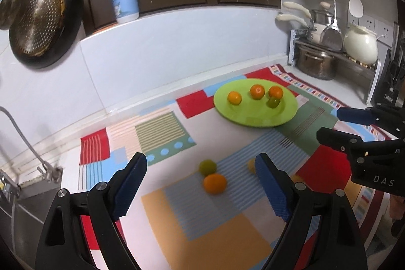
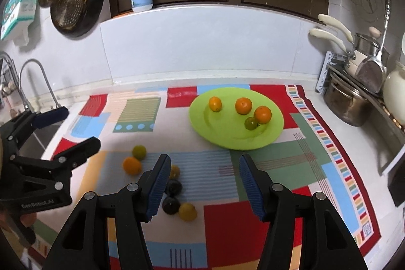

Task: Organize fruits
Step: 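Withdraw both tools from the plate toward the fruits on the mat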

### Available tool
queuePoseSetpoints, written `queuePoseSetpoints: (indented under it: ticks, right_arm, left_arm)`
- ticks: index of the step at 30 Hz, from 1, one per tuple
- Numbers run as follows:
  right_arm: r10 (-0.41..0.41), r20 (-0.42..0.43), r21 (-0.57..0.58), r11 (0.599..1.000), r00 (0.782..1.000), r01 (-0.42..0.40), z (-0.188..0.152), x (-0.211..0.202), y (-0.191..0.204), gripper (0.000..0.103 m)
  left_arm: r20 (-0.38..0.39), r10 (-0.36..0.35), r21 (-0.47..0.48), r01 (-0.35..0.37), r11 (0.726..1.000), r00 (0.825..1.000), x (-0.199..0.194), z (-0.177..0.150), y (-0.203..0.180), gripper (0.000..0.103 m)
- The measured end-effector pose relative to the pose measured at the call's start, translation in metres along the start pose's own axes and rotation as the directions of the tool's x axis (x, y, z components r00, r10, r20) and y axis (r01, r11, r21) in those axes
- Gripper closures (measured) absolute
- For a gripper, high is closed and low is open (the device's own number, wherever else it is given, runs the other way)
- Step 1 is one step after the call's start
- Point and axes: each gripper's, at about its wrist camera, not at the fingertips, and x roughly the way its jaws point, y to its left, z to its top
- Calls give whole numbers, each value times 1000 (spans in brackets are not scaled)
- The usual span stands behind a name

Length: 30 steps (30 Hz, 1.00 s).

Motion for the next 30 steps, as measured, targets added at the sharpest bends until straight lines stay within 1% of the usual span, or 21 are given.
queuePoseSetpoints:
  ticks: [4, 9, 16, 20, 22, 27, 30]
  right_arm:
    - [-23, -22, -36, 999, 1000, 22, -10, 2, 8, 46]
    - [-20, -58, -71, 997, 998, 16, -24, 6, 14, 46]
    - [-11, -133, -73, 997, 991, 1, -42, 17, 12, 46]
    - [-4, -169, -79, 997, 986, -10, -48, 25, 13, 46]
    - [6, -182, -80, 997, 983, -21, -49, 29, 14, 46]
    - [19, -211, -90, 995, 977, -38, -52, 40, 17, 47]
    - [30, -231, -86, 995, 973, -51, -54, 48, 17, 50]
  left_arm:
    - [-6, 13, -1, -13, 1000, 1000, 0, -14, 2, 15]
    - [-18, 11, 31, -10, 999, 1000, 4, -28, -4, 16]
    - [-43, -8, 69, 11, 998, 999, 10, -42, -11, 16]
    - [-74, -21, 75, 27, 997, 997, 20, -48, -12, 16]
    - [-95, -39, 75, 46, 996, 995, 26, -49, -12, 17]
    - [-131, -61, 89, 73, 993, 990, 42, -51, -12, 22]
    - [-157, -85, 75, 98, 992, 984, 52, -51, -11, 30]
